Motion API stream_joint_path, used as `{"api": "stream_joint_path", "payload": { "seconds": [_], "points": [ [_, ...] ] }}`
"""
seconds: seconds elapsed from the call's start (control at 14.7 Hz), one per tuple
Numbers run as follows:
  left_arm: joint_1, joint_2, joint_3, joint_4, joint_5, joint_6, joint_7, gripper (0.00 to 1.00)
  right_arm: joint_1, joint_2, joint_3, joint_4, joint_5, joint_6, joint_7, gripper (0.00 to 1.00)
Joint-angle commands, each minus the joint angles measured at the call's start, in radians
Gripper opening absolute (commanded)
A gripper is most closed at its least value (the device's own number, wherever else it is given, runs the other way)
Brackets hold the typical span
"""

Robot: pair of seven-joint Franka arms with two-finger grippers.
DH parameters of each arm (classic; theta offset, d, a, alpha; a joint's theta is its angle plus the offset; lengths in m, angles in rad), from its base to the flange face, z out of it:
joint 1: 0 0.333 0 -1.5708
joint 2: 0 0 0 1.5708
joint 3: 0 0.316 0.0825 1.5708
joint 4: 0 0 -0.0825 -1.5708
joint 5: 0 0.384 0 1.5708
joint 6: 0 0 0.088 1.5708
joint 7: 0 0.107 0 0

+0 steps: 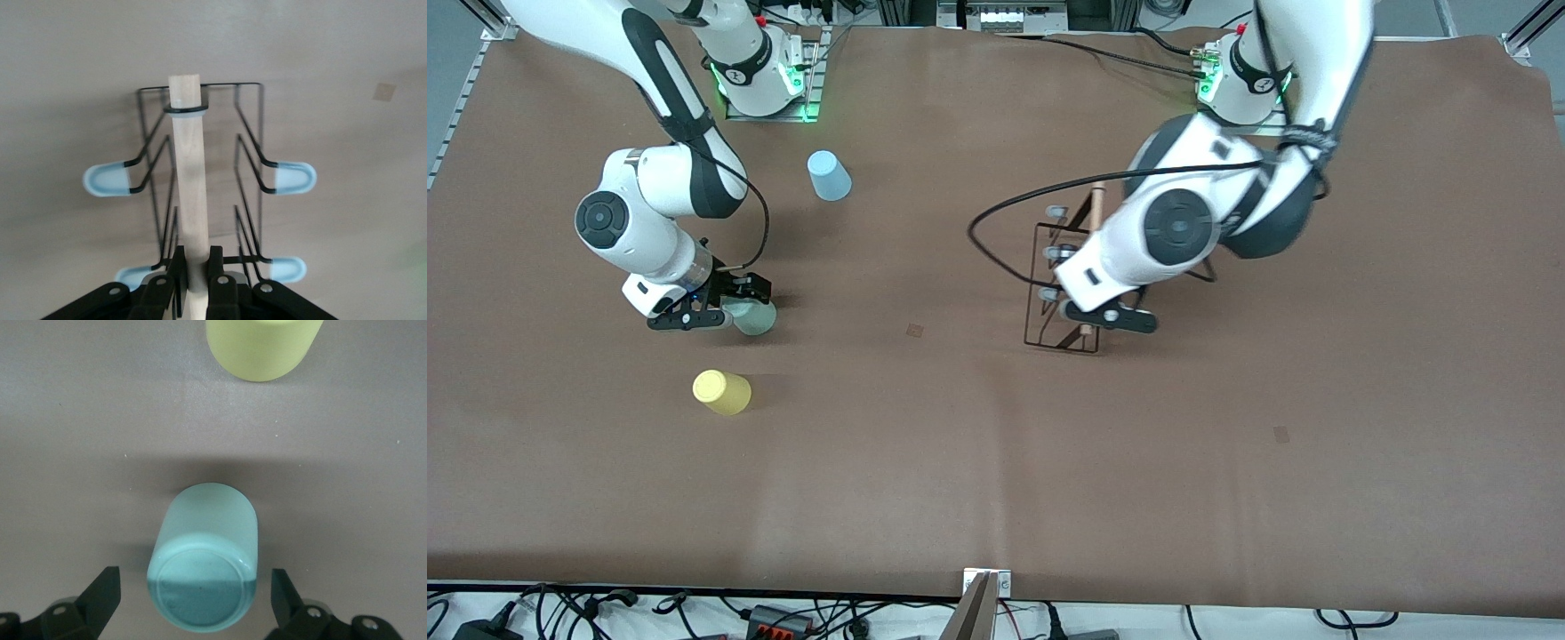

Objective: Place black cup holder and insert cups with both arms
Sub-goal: 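Carry the rack to mid-table with the left gripper and set it down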

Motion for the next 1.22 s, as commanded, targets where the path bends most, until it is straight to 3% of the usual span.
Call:
{"api": "stream_joint_path", "payload": {
  "seconds": [0.0, 0.27, 0.68, 1.02, 1.09, 1.16],
  "points": [
    [-0.077, 0.05, 0.012, 0.066, -0.004, 0.031, -0.148, 0.01, 0.002, -0.005, -0.001, -0.016, 0.02, 0.016, 0.002, 1.0],
    [-0.115, 0.088, 0.012, 0.066, -0.005, 0.096, -0.17, 0.01, 0.002, -0.005, -0.001, -0.016, 0.02, 0.01, 0.001, 0.66],
    [-0.141, 0.125, 0.012, 0.065, -0.003, 0.177, -0.219, 0.01, 0.002, -0.005, -0.001, -0.016, 0.02, 0.005, 0.001, 0.22],
    [-0.145, 0.13, 0.012, 0.063, 0.019, 0.177, -0.214, 0.02, 0.004, -0.017, -0.001, 0.0, 0.018, 0.005, -0.007, 0.18],
    [-0.143, 0.13, 0.012, 0.063, 0.02, 0.177, -0.214, 0.11, 0.004, -0.021, -0.001, 0.008, 0.017, -0.001, -0.007, 0.18],
    [-0.143, 0.13, 0.012, 0.063, 0.02, 0.177, -0.214, 0.49, 0.004, -0.026, -0.001, 0.01, 0.014, -0.006, -0.009, 0.18]
  ]
}}
